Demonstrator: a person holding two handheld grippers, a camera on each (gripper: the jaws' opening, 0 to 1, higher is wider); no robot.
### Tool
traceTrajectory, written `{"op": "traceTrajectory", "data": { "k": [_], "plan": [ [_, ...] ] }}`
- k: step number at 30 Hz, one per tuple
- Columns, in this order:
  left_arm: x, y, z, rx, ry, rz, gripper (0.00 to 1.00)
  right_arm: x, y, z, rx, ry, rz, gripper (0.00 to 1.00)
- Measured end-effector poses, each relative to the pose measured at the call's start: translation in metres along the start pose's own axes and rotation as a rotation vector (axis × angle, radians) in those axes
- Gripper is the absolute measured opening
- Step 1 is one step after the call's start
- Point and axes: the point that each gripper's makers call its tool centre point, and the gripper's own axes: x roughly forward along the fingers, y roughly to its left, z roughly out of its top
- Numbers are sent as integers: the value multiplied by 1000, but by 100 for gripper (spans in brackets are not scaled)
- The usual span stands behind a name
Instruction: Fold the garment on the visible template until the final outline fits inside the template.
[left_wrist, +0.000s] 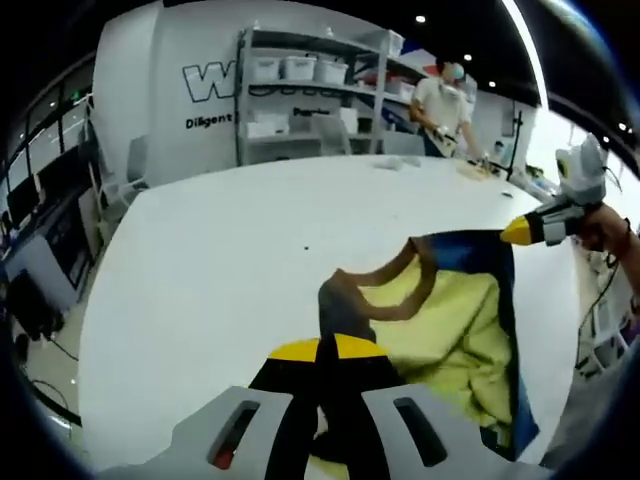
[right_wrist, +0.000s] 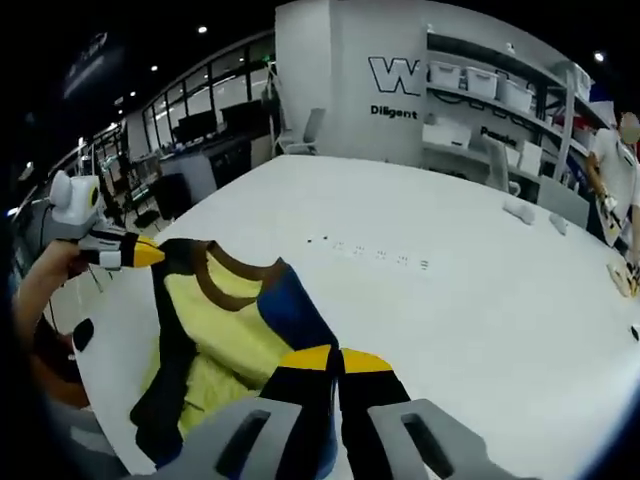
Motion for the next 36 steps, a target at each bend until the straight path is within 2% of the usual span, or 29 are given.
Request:
{"op": "traceTrajectory", "data": {
  "k": [6,12,15,18,21,22,23,26,31,36],
  "plan": [
    [36,15,-10,-3,36,16,0,31,-19,-9,22,60,-24,0],
    [60,20,-23,51,83,22,0,54,-29,-15,34,84,-35,0],
    [70,30,-32,55,129,71,0,66,-35,-18,50,93,-46,0],
    [80,33,-36,52,132,71,0,80,-40,-23,48,110,-59,0],
    [86,36,-40,51,138,74,0,90,-43,-26,56,112,-78,0],
    [87,41,-40,35,133,102,0,93,-45,-28,46,113,-89,0],
    [89,42,-40,33,132,105,0,97,-47,-31,35,126,-93,0],
    [95,46,-42,37,134,118,0,103,-48,-34,60,133,-95,0],
    [100,50,-50,8,158,114,0,114,-57,-46,99,178,-128,0],
    [101,51,-58,9,178,112,0,121,-57,-46,95,167,-147,0]
  ]
}}
